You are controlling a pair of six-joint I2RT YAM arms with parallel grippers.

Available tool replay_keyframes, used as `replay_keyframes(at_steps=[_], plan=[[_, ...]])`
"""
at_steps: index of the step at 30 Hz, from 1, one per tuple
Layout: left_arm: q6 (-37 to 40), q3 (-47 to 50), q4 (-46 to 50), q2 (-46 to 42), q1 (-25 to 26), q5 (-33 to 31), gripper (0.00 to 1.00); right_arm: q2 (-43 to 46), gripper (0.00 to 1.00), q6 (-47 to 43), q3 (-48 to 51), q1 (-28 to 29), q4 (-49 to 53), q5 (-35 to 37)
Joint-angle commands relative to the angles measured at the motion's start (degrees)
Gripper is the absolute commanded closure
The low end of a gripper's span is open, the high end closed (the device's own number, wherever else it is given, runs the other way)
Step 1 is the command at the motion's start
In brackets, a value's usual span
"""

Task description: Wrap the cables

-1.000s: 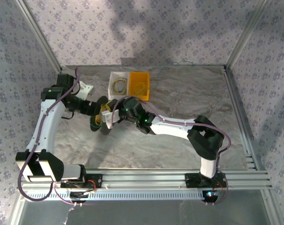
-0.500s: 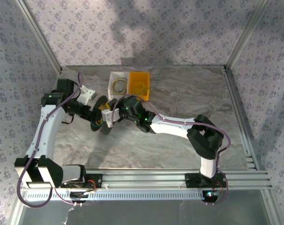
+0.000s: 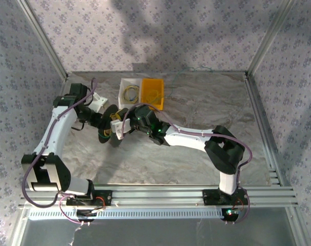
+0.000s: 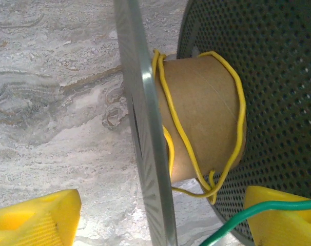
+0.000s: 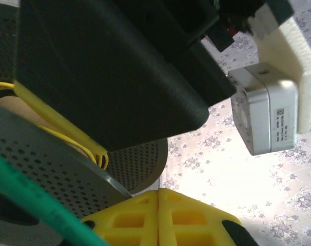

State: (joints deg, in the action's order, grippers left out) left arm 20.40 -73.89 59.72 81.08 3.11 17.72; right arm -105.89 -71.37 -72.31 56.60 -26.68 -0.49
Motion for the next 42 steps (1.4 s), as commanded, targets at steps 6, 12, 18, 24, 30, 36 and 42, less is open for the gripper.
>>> replay_keyframes(at_steps=[6, 12, 18, 24, 30, 36, 42], plan=[[-0.54, -3.97, -0.95, 3.86, 0.21, 0.96, 0.31, -1.08, 1.0, -0.49, -1.09, 0.79, 1.46, -0.26], [-0.8, -4.6, -0.57, 5.05, 0.26, 1.06, 0.46, -0.59, 1.0, -0.22, -0.17, 0.88, 0.97, 0.35], [-1.24, -4.97, -0.22, 5.83, 0.31, 0.39, 0.7, -0.22, 1.0, 0.12, 0.5, 1.14, 0.73, 0.84], [-3.64, -6.65, 0.45, 7.24, 0.29, -2.53, 1.0, 1.65, 1.0, 2.04, 2.03, 2.06, 1.78, 2.53], [-8.37, -9.83, -0.18, 6.2, -0.98, -2.8, 1.0, 8.21, 1.0, 10.08, 5.91, 4.58, 9.4, 4.76], [-15.16, -12.87, -4.55, -0.17, -2.47, 0.95, 1.0, 16.74, 1.0, 25.15, 8.59, 7.11, 26.91, 3.58], [-21.53, -16.3, -8.74, -7.33, -2.84, 6.8, 1.0, 19.26, 1.0, 35.08, 12.16, 5.69, 33.67, 1.66]])
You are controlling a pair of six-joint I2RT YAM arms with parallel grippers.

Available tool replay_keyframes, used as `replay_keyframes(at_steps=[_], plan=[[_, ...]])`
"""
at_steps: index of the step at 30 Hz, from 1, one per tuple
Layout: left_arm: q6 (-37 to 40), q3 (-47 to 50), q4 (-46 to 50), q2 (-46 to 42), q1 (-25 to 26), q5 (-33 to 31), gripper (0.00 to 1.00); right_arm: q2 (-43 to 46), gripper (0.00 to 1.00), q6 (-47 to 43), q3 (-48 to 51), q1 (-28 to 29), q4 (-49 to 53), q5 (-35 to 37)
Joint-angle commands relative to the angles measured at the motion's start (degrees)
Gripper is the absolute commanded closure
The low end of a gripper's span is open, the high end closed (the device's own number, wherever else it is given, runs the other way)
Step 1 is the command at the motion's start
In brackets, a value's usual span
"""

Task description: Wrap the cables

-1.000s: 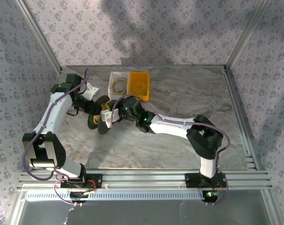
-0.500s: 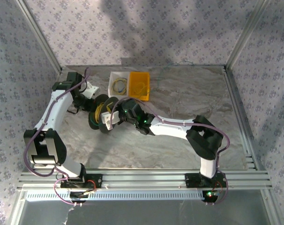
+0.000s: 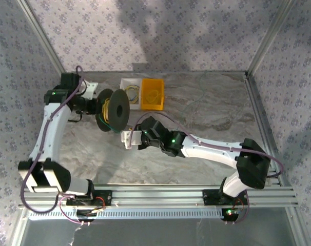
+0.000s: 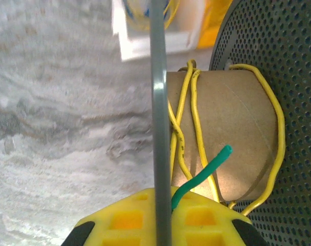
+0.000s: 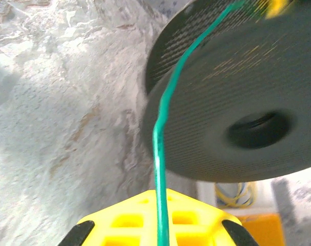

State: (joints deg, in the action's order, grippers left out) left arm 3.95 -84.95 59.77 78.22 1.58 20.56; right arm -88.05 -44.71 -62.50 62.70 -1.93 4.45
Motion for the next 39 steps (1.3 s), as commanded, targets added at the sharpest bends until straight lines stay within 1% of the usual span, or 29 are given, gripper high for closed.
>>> replay_keyframes(at_steps=[1, 5, 8, 12, 14, 17, 19, 23, 24, 29, 32, 35, 38, 39], plan=[[-6.29, -6.24, -8.68, -4.87, -1.3, 4.62, 1.0, 1.43, 1.0, 9.3, 2.45, -0.62, 9.34, -3.94], [-10.33, -10.11, -8.3, -6.8, -1.31, 8.55, 1.0, 0.98, 1.0, 13.38, 2.07, -2.27, 10.53, -7.71], [-11.69, -11.08, -9.52, -10.01, -1.31, 11.82, 1.0, 0.71, 1.0, 15.0, 2.11, -4.03, 10.53, -9.91], [-11.11, -14.65, -6.72, -12.42, -1.29, 15.72, 1.0, 0.6, 1.0, 16.06, 0.91, -8.82, 11.87, -15.29], [-11.15, -16.07, -5.42, -13.03, -1.3, 16.55, 1.0, 0.69, 1.0, 16.57, 0.8, -11.44, 11.41, -17.57], [-11.15, -16.08, -4.15, -14.09, -1.32, 17.2, 1.0, 0.53, 1.0, 18.65, 0.97, -15.79, 10.22, -21.46], [-11.15, -15.14, -3.72, -14.73, -1.39, 18.91, 1.0, 0.11, 1.0, 20.23, 1.39, -18.63, 9.11, -23.63], [-9.35, -12.98, -2.69, -15.96, -1.38, 25.97, 1.0, -2.51, 1.0, 22.01, 1.78, -23.46, 7.18, -25.67], [-8.67, -12.8, -1.89, -16.31, -1.39, 26.68, 1.0, -3.56, 0.99, 22.8, 1.84, -24.76, 6.32, -26.17], [-5.69, -13.58, 3.27, -17.31, -1.36, 26.52, 1.0, -8.94, 0.91, 27.37, 0.67, -31.13, 2.25, -29.6], [-4.26, -15.7, 6.69, -17.13, -1.39, 24.99, 1.0, -12.3, 0.84, 29.09, -1.36, -33.9, 1.68, -31.42], [-4.18, -15.45, 6.94, -17.66, -0.83, 23.65, 1.0, -15.43, 0.74, 29.42, -3.52, -35.77, 2.48, -32.34], [-3.99, -15.32, 7.79, -17.65, -0.81, 22.89, 1.0, -17.27, 0.74, 29.62, -4.9, -37.16, 3.24, -33.07], [-3.87, -15.17, 7.98, -17.8, -0.81, 22.73, 1.0, -17.69, 0.81, 29.72, -5.03, -37.74, 2.99, -33.48]])
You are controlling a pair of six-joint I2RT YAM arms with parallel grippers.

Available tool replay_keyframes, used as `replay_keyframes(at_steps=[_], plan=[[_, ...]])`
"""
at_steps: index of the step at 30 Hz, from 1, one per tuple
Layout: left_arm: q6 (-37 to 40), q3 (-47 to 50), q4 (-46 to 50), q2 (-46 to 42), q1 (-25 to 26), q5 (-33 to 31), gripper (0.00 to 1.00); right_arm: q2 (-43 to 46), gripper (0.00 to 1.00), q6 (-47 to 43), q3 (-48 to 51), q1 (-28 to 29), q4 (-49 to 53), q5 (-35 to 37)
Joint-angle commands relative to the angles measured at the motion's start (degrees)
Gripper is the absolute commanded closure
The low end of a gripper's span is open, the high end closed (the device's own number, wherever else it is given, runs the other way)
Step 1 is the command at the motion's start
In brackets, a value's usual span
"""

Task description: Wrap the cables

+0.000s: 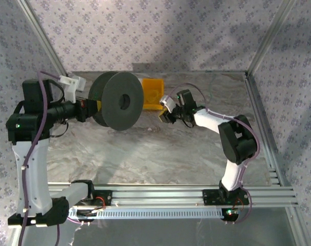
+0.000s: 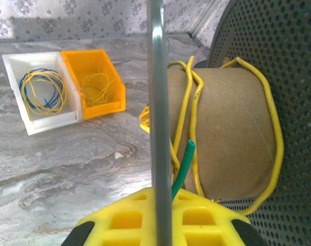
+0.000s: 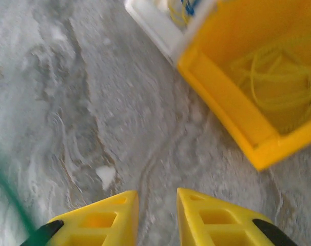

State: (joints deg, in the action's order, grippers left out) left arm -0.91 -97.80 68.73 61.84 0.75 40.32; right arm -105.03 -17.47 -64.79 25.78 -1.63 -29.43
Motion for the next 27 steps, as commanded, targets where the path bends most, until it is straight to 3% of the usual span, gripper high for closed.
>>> replay_keyframes(at_steps=[1, 2, 6, 10, 15, 19, 24, 27], plan=[[1.07, -2.22, -0.8, -1.59, -0.03, 2.64, 1.0, -0.86, 0.92, 2.61, -2.83, -1.28, 2.42, 0.29], [1.27, -2.22, -0.47, -1.72, -0.05, 2.51, 1.0, -1.19, 1.0, 2.62, -3.05, -1.85, 2.44, 0.23], [3.1, -2.22, 1.21, -1.74, -0.05, 2.36, 1.0, -1.78, 1.0, 3.11, -7.49, -4.42, 5.61, -0.3], [8.32, -1.54, 6.41, -0.59, 1.14, -0.32, 1.0, -3.01, 1.0, 4.2, -19.02, -6.12, 17.16, 2.59], [13.08, 0.17, 14.24, 2.8, 5.41, -14.93, 1.0, -8.56, 1.0, 10.23, -43.38, -8.47, 35.4, 3.97], [12.82, 4.94, 12.79, 4.79, 8.69, -24.45, 1.0, -14.87, 1.0, 16.74, -64.96, -10.12, 46.25, 0.91], [11.34, 9.51, 9.66, 9.67, 14.51, -34.24, 1.0, -21.07, 1.0, 24.62, -84.95, -8.87, 52.03, -3.14], [9.47, 9.59, 8.96, 14.8, 18.82, -41.7, 1.0, -21.56, 1.0, 27.18, -88.52, -6.94, 51.77, -5.11]])
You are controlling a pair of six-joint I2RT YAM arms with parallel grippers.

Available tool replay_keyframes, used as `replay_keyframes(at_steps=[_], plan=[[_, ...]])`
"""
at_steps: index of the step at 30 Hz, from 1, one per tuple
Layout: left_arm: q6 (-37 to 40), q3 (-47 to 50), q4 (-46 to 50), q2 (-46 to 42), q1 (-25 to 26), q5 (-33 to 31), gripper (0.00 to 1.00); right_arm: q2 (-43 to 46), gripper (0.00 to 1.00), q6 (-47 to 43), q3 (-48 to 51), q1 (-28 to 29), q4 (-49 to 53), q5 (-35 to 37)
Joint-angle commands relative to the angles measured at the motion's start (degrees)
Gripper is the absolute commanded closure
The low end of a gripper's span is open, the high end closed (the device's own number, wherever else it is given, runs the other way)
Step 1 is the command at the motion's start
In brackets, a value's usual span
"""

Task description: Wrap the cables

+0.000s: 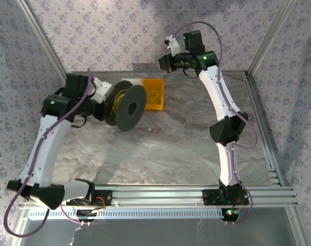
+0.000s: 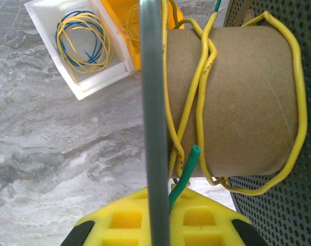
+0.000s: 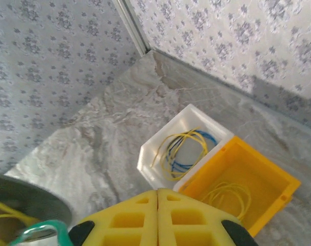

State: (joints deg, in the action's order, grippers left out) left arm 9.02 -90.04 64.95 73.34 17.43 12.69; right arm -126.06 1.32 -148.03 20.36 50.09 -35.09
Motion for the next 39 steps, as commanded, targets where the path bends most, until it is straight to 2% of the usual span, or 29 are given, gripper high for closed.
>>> replay_keyframes(at_steps=[1, 5, 11, 14, 18, 23, 27, 33, 39], plan=[[-0.94, 1.41, 12.62, 5.25, 3.31, -15.58, 1.0, -0.16, 1.0, 9.05, -5.34, -0.89, -0.52, -0.11], [-3.03, -1.59, 12.11, 13.72, 6.34, -21.02, 1.0, 1.28, 1.0, 9.84, -5.24, 2.32, -0.78, -0.96], [-6.92, -7.68, 11.17, 23.47, 7.4, -23.67, 1.0, 2.7, 1.0, 10.1, -5.17, 8.44, -0.1, -2.04], [-10.11, -10.56, 9.55, 26.45, 6.2, -20.78, 1.0, 3.34, 1.0, 9.75, -5.08, 12.23, 0.59, -2.79], [-13.59, -12.47, 3.98, 27.85, 3.32, -10.09, 1.0, 5.68, 1.0, 7.95, -1.82, 16.88, 0.84, -2.19], [-16.69, -13.83, -1.08, 29.75, 1.61, -5.25, 1.0, 12.82, 1.0, 6.75, 10.9, 20.66, -3.06, -0.85], [-19.21, -12.75, -6.94, 30.02, 0.17, 0.99, 1.0, 17.64, 1.0, 5.72, 18.78, 23.71, -4.41, -0.35], [-24.11, -13.5, -12.31, 29.46, -0.2, 0.15, 1.0, 20.01, 1.0, 3.65, 24.99, 27.25, -3.31, 0.04], [-29.33, -11.23, -19.11, 24.67, -0.22, -3.24, 1.0, 21.65, 1.0, 1.55, 31.35, 29.59, -3.19, 1.61]])
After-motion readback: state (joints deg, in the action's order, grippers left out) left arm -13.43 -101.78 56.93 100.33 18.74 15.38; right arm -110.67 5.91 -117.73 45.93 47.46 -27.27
